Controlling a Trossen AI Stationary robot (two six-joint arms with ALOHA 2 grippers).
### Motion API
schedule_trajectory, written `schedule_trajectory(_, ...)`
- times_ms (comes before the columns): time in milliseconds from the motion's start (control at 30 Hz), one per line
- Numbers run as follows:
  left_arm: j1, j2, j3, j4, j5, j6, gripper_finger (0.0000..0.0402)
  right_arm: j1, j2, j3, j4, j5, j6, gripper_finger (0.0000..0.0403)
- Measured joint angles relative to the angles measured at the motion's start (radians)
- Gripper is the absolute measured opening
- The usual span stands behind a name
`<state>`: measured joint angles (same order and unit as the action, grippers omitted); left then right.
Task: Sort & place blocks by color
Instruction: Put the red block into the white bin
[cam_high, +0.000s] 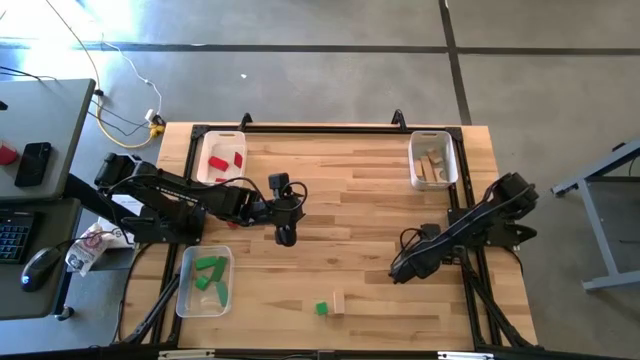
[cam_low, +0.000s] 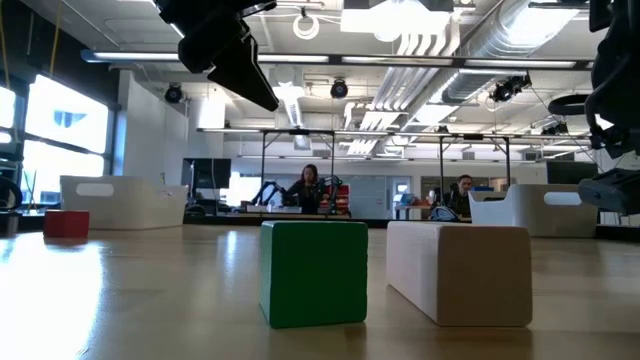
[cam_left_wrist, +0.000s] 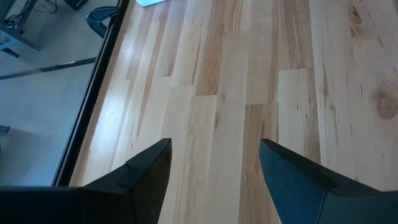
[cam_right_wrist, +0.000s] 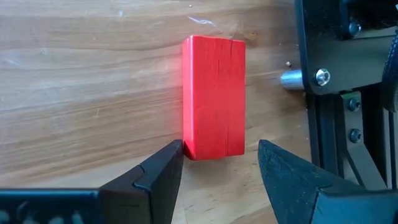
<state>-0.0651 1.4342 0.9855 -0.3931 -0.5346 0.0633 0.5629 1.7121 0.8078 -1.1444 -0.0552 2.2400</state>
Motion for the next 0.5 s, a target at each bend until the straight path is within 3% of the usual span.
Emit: schedule_trajectory(500, 0.000, 0.000, 0.000, -0.001, 0.000, -0.003, 0.0227, -0.033, 0.009, -0.003, 0.012, 0.001, -0.005, 0.0199)
